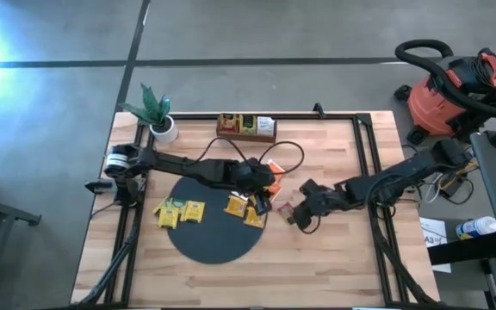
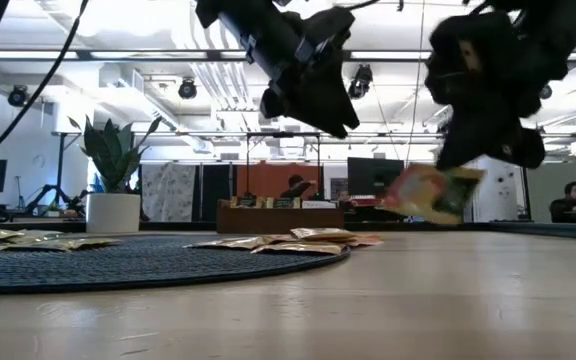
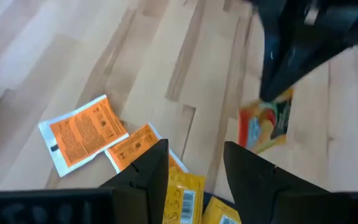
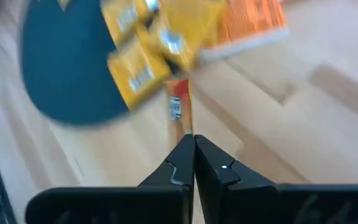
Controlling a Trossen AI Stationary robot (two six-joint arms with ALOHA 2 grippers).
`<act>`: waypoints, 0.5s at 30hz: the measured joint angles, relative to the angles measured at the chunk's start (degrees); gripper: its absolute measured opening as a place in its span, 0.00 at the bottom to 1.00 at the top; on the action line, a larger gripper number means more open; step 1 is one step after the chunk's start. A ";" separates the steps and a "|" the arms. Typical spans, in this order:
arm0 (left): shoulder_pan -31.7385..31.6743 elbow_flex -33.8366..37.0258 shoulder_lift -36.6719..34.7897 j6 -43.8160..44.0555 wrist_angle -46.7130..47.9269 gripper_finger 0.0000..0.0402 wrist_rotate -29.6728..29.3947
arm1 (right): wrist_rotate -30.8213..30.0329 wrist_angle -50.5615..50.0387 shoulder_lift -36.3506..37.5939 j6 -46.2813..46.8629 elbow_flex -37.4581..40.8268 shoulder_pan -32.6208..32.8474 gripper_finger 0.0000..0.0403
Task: Pick & Place Tea
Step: Put the orange tea bag into the left section of the wooden organizer
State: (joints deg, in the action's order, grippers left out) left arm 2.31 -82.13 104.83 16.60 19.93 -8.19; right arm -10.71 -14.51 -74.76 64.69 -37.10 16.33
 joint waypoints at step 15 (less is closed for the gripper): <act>0.24 2.64 1.03 3.54 -2.43 0.37 3.17 | 16.36 1.02 -8.84 -16.16 -4.91 -5.42 0.05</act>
State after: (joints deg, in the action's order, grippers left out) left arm 2.55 -79.49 105.86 20.14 17.50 -5.02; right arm 5.65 -13.49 -83.60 48.53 -42.02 10.92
